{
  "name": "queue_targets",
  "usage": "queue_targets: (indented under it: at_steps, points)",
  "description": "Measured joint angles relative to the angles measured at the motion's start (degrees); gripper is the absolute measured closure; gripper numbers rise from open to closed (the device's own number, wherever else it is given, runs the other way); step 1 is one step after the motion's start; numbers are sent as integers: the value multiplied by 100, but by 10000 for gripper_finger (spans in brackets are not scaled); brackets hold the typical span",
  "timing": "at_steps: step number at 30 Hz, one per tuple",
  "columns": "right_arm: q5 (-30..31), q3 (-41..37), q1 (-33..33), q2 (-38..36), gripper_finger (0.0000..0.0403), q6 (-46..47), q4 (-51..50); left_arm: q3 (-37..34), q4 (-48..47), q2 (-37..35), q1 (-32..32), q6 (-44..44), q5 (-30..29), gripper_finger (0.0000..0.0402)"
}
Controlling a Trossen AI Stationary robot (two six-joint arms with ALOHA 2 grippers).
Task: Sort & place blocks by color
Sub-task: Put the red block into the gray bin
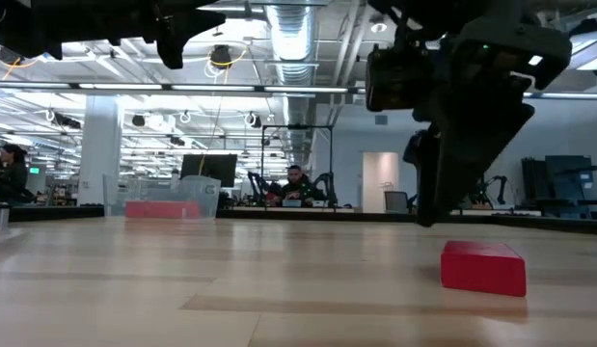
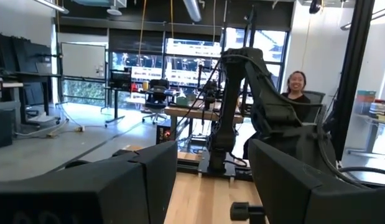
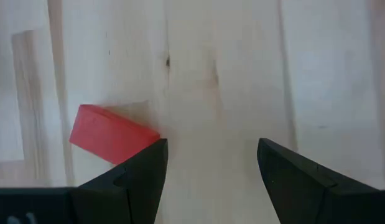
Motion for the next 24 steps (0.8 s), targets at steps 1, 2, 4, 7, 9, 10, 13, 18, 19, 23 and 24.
queue_targets:
  at_steps: [1, 2, 4, 7, 9, 10, 13, 18, 19, 23, 24]
  points:
    - [-67, 36, -2, 69, 131, 0, 6, 0, -6, 0, 0, -4, 2, 217]
    - [-171, 68, -2, 130, 131, 0, -34, 0, -5, 0, 0, -9, 2, 217]
    - [-336, 135, -4, 168, 131, 2, -220, 0, -37, -2, 0, -12, 2, 217]
    - [-360, 246, -5, 219, 131, -4, -305, 0, -68, 0, 0, -57, 4, 217]
    - [-325, 276, -4, 174, 131, -51, -546, 0, -88, -1, 0, -61, 4, 217]
    - [-316, 311, -4, 161, 131, -112, -617, 0, -92, -1, 0, -63, 4, 217]
    - [-232, 382, -4, 161, 131, -453, -771, 0, -92, -2, 0, -66, 4, 217]
    - [-111, 413, -7, 161, 132, -1311, -842, 0, -118, -2, 0, -68, 4, 217]
    - [-107, 413, -7, 161, 132, -1522, -859, 0, -122, -2, 0, -68, 4, 217]
    - [0, 413, -4, 161, 132, -2252, -863, 0, -123, -2, 0, -68, 4, 217]
    - [73, 413, -2, 161, 132, -2395, -877, 0, -121, -2, 0, -66, 4, 217]
